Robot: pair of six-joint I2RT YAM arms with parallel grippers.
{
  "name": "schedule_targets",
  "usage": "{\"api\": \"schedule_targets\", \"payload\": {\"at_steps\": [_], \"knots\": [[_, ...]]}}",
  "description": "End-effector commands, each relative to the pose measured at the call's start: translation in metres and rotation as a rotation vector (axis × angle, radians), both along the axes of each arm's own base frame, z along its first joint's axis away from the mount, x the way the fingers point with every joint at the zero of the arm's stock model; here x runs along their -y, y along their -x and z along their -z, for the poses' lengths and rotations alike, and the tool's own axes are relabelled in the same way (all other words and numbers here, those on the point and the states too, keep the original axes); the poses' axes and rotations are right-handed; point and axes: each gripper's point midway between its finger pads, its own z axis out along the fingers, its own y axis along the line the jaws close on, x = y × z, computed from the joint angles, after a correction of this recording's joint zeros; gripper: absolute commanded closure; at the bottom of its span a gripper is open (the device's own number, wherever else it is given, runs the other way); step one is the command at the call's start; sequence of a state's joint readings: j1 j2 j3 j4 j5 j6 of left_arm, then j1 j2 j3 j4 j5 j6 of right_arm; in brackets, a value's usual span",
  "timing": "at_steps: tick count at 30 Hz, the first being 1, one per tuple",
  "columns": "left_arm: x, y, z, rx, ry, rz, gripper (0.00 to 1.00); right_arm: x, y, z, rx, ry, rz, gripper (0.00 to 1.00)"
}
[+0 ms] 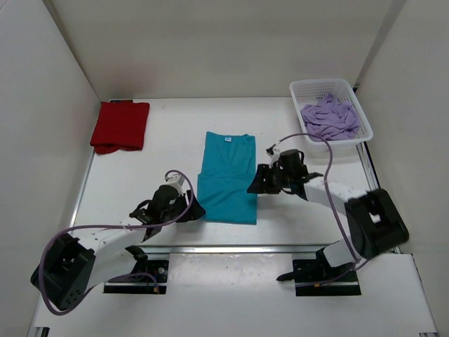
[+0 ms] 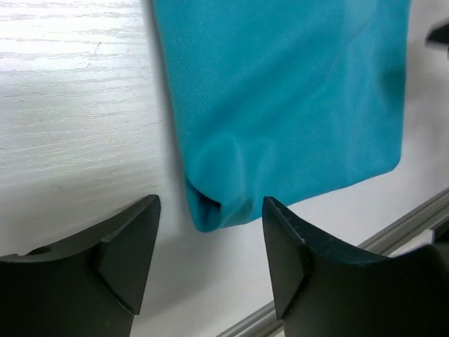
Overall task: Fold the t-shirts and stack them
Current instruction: Fold the long partially folded tshirt into a neat square
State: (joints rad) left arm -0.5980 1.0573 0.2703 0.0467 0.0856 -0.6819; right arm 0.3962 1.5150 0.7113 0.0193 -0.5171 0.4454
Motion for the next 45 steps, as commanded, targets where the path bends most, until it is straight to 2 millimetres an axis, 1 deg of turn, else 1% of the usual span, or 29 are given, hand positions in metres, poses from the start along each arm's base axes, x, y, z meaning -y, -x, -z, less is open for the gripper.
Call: {"api": "schedule_targets", "payload": {"at_steps": [1,2,4,5,6,7,10,14,21,23,25,26,27,29,31,32,33,34,35,36,37,38,39,40,41,42,43,44,45], "knots": [[-0.008,0.006,0.006,-0.008,-0.030,0.003,0.27,0.017,0.042,0.012,0.001,0.074,0.015,0.49],[-0.008,0.006,0.007,-0.013,-0.026,0.003,0.30,0.023,0.051,0.011,0.005,0.091,0.035,0.49],[-0.006,0.008,0.009,-0.024,-0.030,0.016,0.35,0.033,0.078,0.029,-0.045,0.111,0.051,0.49],[-0.008,0.008,0.012,-0.033,-0.037,0.008,0.38,0.033,0.084,0.028,-0.047,0.098,0.047,0.51],[-0.006,0.012,0.015,-0.039,-0.037,0.020,0.43,0.031,0.096,0.032,-0.068,0.083,0.038,0.52],[-0.005,0.011,0.016,-0.038,-0.038,0.019,0.48,0.032,0.106,0.041,-0.091,0.097,0.031,0.52],[-0.002,0.016,0.020,-0.057,-0.010,0.017,0.57,0.023,0.117,0.044,-0.104,0.075,0.006,0.52],[0.002,0.013,0.016,-0.046,-0.001,0.011,0.67,0.017,0.113,0.045,-0.108,0.061,0.011,0.51],[0.001,0.006,0.011,-0.022,0.001,-0.017,0.85,0.012,0.116,0.049,-0.138,0.023,-0.008,0.70],[0.003,0.005,0.011,-0.022,0.011,-0.020,0.95,0.012,0.115,0.050,-0.149,0.014,0.001,0.73],[0.004,0.008,0.013,-0.033,-0.001,-0.016,1.00,0.010,0.118,0.052,-0.159,0.009,-0.019,0.86],[0.005,0.011,0.016,-0.034,-0.007,-0.009,1.00,0.010,0.116,0.050,-0.149,0.001,-0.016,0.90],[0.006,0.012,0.015,-0.034,-0.007,-0.004,1.00,0.011,0.116,0.051,-0.153,-0.003,-0.007,1.00],[0.003,0.019,0.018,-0.044,-0.020,-0.007,1.00,0.008,0.122,0.044,-0.131,-0.021,-0.026,1.00],[0.005,0.032,0.018,-0.061,-0.016,0.015,1.00,0.012,0.137,0.046,-0.153,0.010,-0.028,0.99],[0.003,0.047,0.024,-0.096,-0.041,0.038,1.00,0.012,0.154,0.047,-0.173,0.011,-0.045,1.00],[0.006,0.061,0.024,-0.128,-0.037,0.061,1.00,0.017,0.178,0.058,-0.233,0.049,-0.059,1.00],[0.004,0.071,0.028,-0.149,-0.048,0.073,1.00,0.015,0.183,0.050,-0.209,0.030,-0.066,1.00],[0.004,0.086,0.028,-0.183,-0.043,0.089,1.00,0.021,0.204,0.058,-0.269,0.062,-0.071,1.00],[0.005,0.097,0.022,-0.200,-0.028,0.115,1.00,0.017,0.214,0.047,-0.275,0.041,-0.084,1.00],[0.007,0.099,0.009,-0.193,0.002,0.114,1.00,0.015,0.213,0.036,-0.237,0.012,-0.076,1.00],[0.013,0.093,-0.010,-0.167,0.028,0.112,1.00,0.014,0.205,0.022,-0.200,-0.005,-0.054,1.00],[0.007,0.088,-0.018,-0.147,0.000,0.104,1.00,0.014,0.190,0.005,-0.160,-0.027,-0.026,1.00],[0.015,0.076,-0.045,-0.118,0.021,0.111,1.00,0.014,0.168,-0.017,-0.091,-0.064,0.003,1.00],[0.022,0.056,-0.073,-0.068,0.027,0.111,1.00,0.016,0.163,-0.022,-0.095,-0.069,-0.013,1.00],[0.032,0.037,-0.107,0.003,0.058,0.127,1.00,0.020,0.139,-0.039,-0.058,-0.082,0.000,1.00],[0.037,0.022,-0.113,0.020,0.045,0.126,1.00,0.025,0.116,-0.059,0.007,-0.102,0.007,1.00],[0.049,0.002,-0.133,0.048,0.071,0.126,1.00,0.034,0.089,-0.071,0.054,-0.086,0.038,1.00],[0.061,-0.015,-0.159,0.099,0.095,0.144,1.00,0.037,0.076,-0.070,0.050,-0.069,0.048,0.99]]}}
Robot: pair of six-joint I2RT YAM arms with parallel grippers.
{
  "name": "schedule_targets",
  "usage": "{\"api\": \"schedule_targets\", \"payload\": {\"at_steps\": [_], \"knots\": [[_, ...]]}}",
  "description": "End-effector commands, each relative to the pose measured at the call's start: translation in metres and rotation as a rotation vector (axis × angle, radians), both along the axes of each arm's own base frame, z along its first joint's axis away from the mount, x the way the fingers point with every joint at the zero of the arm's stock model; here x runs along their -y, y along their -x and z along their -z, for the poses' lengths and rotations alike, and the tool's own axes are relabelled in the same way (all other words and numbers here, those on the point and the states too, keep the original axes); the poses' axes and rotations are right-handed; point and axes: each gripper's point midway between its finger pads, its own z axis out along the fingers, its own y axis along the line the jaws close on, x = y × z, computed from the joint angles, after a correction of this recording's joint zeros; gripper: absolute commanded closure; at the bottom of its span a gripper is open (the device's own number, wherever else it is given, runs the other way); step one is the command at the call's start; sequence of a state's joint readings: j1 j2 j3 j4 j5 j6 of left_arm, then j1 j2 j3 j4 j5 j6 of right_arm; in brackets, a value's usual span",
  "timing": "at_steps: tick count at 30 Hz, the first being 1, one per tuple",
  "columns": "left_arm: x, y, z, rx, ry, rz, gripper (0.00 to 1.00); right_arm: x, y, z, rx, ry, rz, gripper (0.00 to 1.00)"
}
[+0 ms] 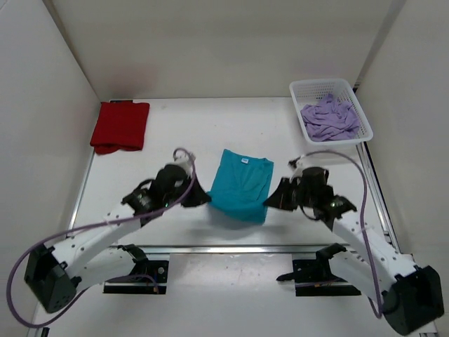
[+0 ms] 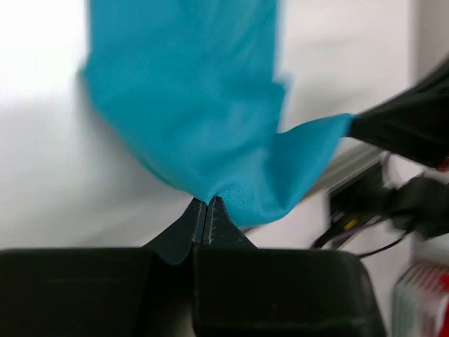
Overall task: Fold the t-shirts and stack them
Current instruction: Fold the long partially folded tshirt into a neat square
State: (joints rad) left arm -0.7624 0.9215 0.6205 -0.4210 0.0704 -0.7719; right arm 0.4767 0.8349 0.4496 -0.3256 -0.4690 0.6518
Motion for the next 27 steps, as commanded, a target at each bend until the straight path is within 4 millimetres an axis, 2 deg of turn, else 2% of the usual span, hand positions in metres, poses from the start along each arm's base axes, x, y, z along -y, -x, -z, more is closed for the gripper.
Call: {"api": "schedule_targets", "payload": {"at_steps": [1,2,3,4,5,6,7,8,9,10,11,12,13,14,15,16,17,19,20,21,22,24,25,26,27], "knots": [[0.033,-0.066,-0.073,0.153,0.051,0.042,1.00,0.015,-0.061,-0.033,0.124,0.021,-0.007,1.00],[0.043,-0.085,-0.062,0.136,0.024,0.037,1.00,0.024,-0.087,-0.054,0.181,0.009,0.024,1.00],[0.052,-0.112,-0.063,0.136,0.008,0.029,1.00,0.026,-0.100,-0.050,0.159,0.010,0.029,1.00],[0.061,-0.135,-0.087,0.177,0.040,0.020,1.00,0.033,-0.123,-0.046,0.157,0.038,0.064,1.00],[0.066,-0.156,-0.061,0.136,-0.012,0.007,1.00,0.038,-0.144,-0.065,0.200,0.020,0.081,1.00],[0.076,-0.185,-0.058,0.133,-0.029,-0.013,1.00,0.040,-0.157,-0.052,0.148,0.010,0.086,1.00],[0.081,-0.210,-0.074,0.165,-0.021,-0.033,1.00,0.043,-0.179,-0.046,0.144,0.026,0.110,1.00],[0.085,-0.237,-0.061,0.135,-0.041,-0.052,1.00,0.052,-0.199,-0.053,0.159,0.014,0.141,1.00],[0.087,-0.250,-0.020,0.055,-0.092,-0.059,1.00,0.055,-0.215,-0.044,0.117,0.003,0.149,1.00],[0.092,-0.272,-0.008,0.042,-0.097,-0.068,1.00,0.056,-0.224,-0.025,0.061,-0.006,0.144,1.00],[0.090,-0.290,-0.016,0.054,-0.100,-0.095,1.00,0.063,-0.240,-0.027,0.088,0.009,0.172,1.00],[0.086,-0.299,0.014,-0.002,-0.131,-0.104,1.00,0.067,-0.249,-0.018,0.060,0.014,0.182,1.00],[0.094,-0.313,0.013,0.011,-0.118,-0.106,1.00,0.068,-0.255,-0.005,0.033,0.015,0.181,1.00],[0.096,-0.327,0.007,0.026,-0.099,-0.121,1.00,0.074,-0.266,-0.004,0.039,0.035,0.209,1.00],[0.095,-0.332,0.029,-0.010,-0.115,-0.130,0.98,0.076,-0.271,-0.005,0.034,0.046,0.223,1.00],[0.097,-0.345,0.032,-0.001,-0.113,-0.136,0.97,0.074,-0.273,0.001,0.021,0.045,0.215,1.00],[0.096,-0.355,0.021,0.006,-0.105,-0.150,0.97,0.077,-0.279,0.002,0.022,0.071,0.218,1.00],[0.089,-0.365,0.045,-0.032,-0.149,-0.164,0.94,0.080,-0.286,0.009,0.016,0.127,0.234,1.00],[0.088,-0.369,0.039,-0.023,-0.156,-0.172,0.94,0.081,-0.290,0.012,0.021,0.145,0.243,0.99],[0.081,-0.369,0.049,-0.044,-0.183,-0.183,0.94,0.078,-0.293,0.011,0.037,0.135,0.241,0.97],[0.077,-0.371,0.045,-0.041,-0.186,-0.190,0.94,0.083,-0.298,0.012,0.045,0.134,0.252,0.97],[0.063,-0.369,0.051,-0.048,-0.197,-0.210,0.93,0.082,-0.308,0.012,0.071,0.110,0.250,0.94],[0.065,-0.373,0.024,0.014,-0.152,-0.218,0.92,0.082,-0.312,0.009,0.073,0.099,0.244,0.94],[0.053,-0.363,0.022,0.003,-0.148,-0.235,0.92,0.079,-0.314,0.012,0.063,0.088,0.232,0.95],[0.045,-0.357,0.041,-0.012,-0.134,-0.255,0.91,0.076,-0.319,0.008,0.068,0.082,0.227,0.95]]}}
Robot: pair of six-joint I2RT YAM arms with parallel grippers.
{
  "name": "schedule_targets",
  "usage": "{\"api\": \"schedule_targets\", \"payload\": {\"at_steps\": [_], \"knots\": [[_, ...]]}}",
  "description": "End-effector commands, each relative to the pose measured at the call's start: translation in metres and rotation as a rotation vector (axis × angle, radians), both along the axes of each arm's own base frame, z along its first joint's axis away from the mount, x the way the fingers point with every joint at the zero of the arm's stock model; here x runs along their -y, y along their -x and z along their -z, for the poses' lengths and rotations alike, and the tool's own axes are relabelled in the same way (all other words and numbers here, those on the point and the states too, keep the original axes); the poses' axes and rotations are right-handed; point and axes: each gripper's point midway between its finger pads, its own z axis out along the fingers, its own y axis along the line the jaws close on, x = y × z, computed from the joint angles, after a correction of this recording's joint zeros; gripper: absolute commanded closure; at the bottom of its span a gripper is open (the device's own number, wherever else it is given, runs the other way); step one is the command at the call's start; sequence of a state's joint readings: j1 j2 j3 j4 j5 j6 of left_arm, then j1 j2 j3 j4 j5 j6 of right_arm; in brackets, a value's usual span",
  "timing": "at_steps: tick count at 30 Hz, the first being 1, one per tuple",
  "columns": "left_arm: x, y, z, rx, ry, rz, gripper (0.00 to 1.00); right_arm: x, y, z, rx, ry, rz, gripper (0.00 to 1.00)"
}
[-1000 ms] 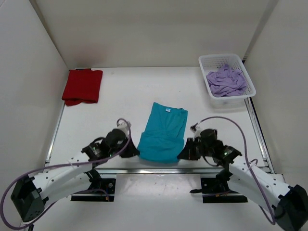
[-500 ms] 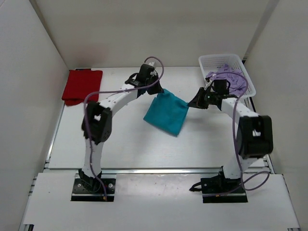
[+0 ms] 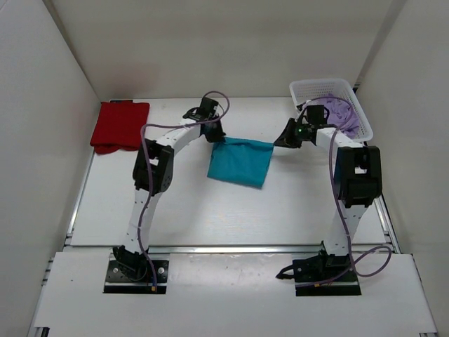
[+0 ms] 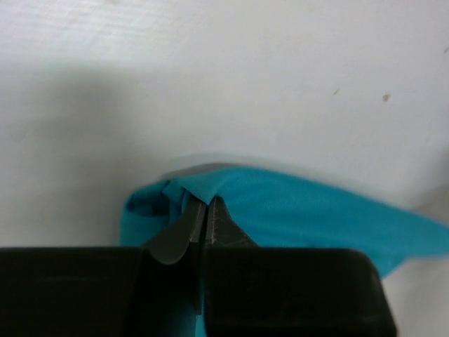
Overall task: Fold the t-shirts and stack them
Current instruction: Fold the long partially folded tshirt into a neat square
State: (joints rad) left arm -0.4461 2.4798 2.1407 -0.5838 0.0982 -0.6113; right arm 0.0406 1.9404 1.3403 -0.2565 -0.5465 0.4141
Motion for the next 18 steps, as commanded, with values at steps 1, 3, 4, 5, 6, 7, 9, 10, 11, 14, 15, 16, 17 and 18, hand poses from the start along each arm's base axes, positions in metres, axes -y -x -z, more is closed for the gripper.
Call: {"api": "schedule_targets", "payload": {"at_steps": [1,3,4,5,6,7,9,10,11,14,15,16,17,18], "knots": [[-0.033,-0.010,-0.081,0.185,0.091,-0.087,0.90,0.000,-0.030,-0.018,0.094,0.003,-0.016,0.95],[-0.049,0.001,-0.073,0.180,0.100,-0.113,0.80,-0.007,-0.037,-0.023,0.104,0.013,-0.036,0.79],[-0.056,0.000,-0.076,0.176,0.111,-0.123,0.71,-0.007,-0.042,-0.029,0.110,0.026,-0.036,0.74],[-0.059,0.001,-0.069,0.146,0.105,-0.124,0.63,-0.013,-0.044,-0.032,0.118,0.033,-0.056,0.62],[-0.062,0.001,-0.065,0.121,0.120,-0.122,0.42,-0.013,-0.041,-0.033,0.107,0.038,-0.063,0.61],[-0.066,0.005,-0.058,0.096,0.134,-0.123,0.31,-0.013,-0.036,-0.036,0.105,0.045,-0.060,0.61],[-0.066,0.009,-0.073,0.146,0.182,-0.129,0.37,-0.028,-0.023,-0.038,0.127,0.061,-0.080,0.65],[-0.069,0.020,-0.072,0.147,0.176,-0.135,0.40,-0.031,-0.016,-0.045,0.148,0.066,-0.086,0.73],[-0.065,0.022,-0.078,0.178,0.178,-0.134,0.44,-0.045,-0.002,-0.037,0.141,0.056,-0.117,0.77],[-0.056,0.052,-0.074,0.181,0.157,-0.106,0.51,-0.072,0.031,-0.015,0.103,0.058,-0.195,1.00],[-0.039,0.059,-0.090,0.223,0.194,-0.070,0.51,-0.080,0.044,-0.003,0.079,0.059,-0.209,1.00],[-0.037,0.072,-0.077,0.196,0.188,-0.065,0.52,-0.084,0.048,0.002,0.076,0.061,-0.224,1.00],[-0.028,0.085,-0.078,0.195,0.211,-0.046,0.53,-0.088,0.057,0.013,0.053,0.056,-0.232,1.00],[-0.015,0.094,-0.086,0.219,0.244,-0.016,0.54,-0.089,0.060,0.017,0.044,0.037,-0.226,1.00]]}}
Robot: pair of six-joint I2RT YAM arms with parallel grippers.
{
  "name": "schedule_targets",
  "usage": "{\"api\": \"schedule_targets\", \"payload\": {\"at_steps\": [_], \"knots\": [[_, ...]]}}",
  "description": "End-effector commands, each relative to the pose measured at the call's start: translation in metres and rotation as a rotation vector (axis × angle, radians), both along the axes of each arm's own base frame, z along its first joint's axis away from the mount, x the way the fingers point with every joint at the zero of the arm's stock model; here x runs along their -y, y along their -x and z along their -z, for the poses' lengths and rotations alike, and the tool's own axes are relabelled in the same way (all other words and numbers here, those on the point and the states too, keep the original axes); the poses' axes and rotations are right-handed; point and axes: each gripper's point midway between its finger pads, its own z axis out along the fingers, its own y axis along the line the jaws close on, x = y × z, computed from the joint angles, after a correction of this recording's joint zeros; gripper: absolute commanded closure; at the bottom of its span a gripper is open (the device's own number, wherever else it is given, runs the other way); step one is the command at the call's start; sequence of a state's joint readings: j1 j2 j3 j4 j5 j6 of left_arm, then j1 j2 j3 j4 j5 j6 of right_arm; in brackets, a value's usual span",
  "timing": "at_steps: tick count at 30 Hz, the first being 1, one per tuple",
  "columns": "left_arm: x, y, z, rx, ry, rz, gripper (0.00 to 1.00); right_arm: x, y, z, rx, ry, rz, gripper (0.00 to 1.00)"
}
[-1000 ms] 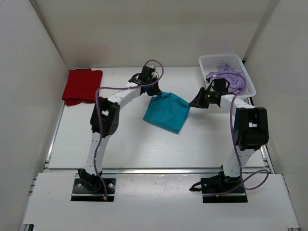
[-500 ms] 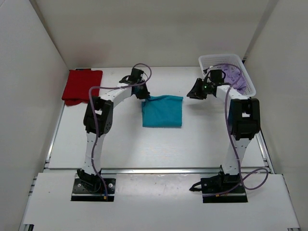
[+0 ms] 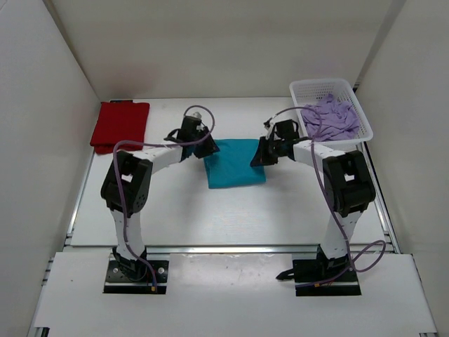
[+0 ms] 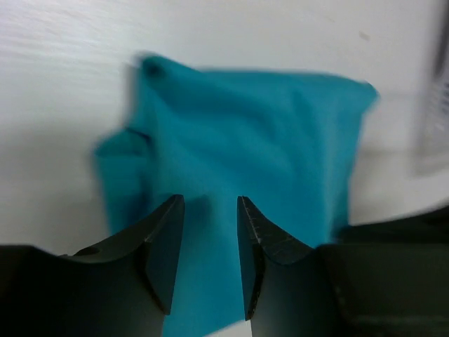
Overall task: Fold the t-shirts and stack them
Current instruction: Fold the long partially folded tshirt into a neat square
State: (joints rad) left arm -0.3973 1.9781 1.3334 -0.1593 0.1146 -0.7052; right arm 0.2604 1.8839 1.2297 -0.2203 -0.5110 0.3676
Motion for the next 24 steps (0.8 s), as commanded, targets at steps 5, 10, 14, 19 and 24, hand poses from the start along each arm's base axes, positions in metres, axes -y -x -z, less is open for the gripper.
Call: {"api": "schedule_targets", "payload": {"at_steps": [5,10,14,19,24], "knots": [[0.049,0.064,-0.005,0.066,0.153,0.085,0.55,0.001,0.027,0.040,-0.044,0.016,-0.010,1.00],[-0.003,0.095,0.036,0.006,0.174,0.005,0.57,0.011,0.041,0.047,-0.056,-0.011,0.008,1.00],[-0.011,0.116,0.025,0.032,0.208,0.021,0.54,0.007,0.037,0.023,-0.023,-0.040,-0.004,1.00],[0.000,0.124,-0.018,0.133,0.249,0.074,0.41,-0.006,0.019,-0.022,0.058,-0.144,-0.050,1.00],[-0.021,0.118,-0.025,0.171,0.155,0.041,0.32,-0.022,-0.016,-0.024,0.055,-0.196,-0.080,1.00]]}}
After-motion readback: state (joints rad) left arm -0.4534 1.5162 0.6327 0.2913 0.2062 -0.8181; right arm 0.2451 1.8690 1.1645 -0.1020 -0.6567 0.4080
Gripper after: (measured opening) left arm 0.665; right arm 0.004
